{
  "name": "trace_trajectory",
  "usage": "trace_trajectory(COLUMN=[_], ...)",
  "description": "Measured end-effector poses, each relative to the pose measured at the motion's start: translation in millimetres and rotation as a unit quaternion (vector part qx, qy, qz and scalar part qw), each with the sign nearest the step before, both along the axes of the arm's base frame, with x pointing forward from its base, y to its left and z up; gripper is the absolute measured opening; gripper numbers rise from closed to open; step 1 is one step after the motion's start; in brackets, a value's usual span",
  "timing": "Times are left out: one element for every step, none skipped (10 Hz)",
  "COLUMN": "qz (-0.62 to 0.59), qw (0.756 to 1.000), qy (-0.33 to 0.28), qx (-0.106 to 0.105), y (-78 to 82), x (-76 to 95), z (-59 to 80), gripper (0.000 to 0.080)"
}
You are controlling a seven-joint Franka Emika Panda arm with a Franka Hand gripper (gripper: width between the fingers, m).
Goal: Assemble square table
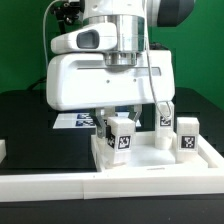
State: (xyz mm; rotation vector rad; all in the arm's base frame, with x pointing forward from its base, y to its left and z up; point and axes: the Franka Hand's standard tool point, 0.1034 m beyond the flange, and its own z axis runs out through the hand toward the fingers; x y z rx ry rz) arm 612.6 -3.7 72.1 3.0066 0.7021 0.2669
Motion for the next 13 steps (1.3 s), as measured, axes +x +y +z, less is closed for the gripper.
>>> trace_trajectory(qz=[-0.013,-0.013,-0.017,-0.075,-0.116,-0.155,-0.210,-0.263,-0.316,-0.362,-0.440,-0.478,-0.521], qw=[1.000,1.000,1.000,0.997,0.993,0.987,0.977,0.963,0.946,0.928,0.892,0.871,0.845], qy=[0.000,0.000,0.000,-0.001,-0.005,-0.007,-0.011,-0.013,-0.013,-0.013,-0.013,-0.012,-0.010], qx=[0.002,0.002,0.003,0.015,0.024,0.031,0.045,0.058,0.073,0.086,0.107,0.115,0.124], y=[0.0,-0.2,-0.1,0.1,-0.6,-0.5,-0.7,-1.0,-1.9,-2.2,-1.0,0.7,2.5], x=[0.0,-0.1,-0.1,0.1,-0.3,-0.8,-0.8,-1.4,-1.5,-1.7,-1.7,-1.3,-1.2], z=[0.0,-0.1,-0.2,-0.1,-0.6,-1.1,-1.2,-1.8,-1.8,-1.9,-1.8,-1.6,-1.6], gripper=[0.0288,0.0288,0.0288,0.0288,0.0289,0.0289,0.0290,0.0290,0.0290,0.0290,0.0290,0.0290,0.0290])
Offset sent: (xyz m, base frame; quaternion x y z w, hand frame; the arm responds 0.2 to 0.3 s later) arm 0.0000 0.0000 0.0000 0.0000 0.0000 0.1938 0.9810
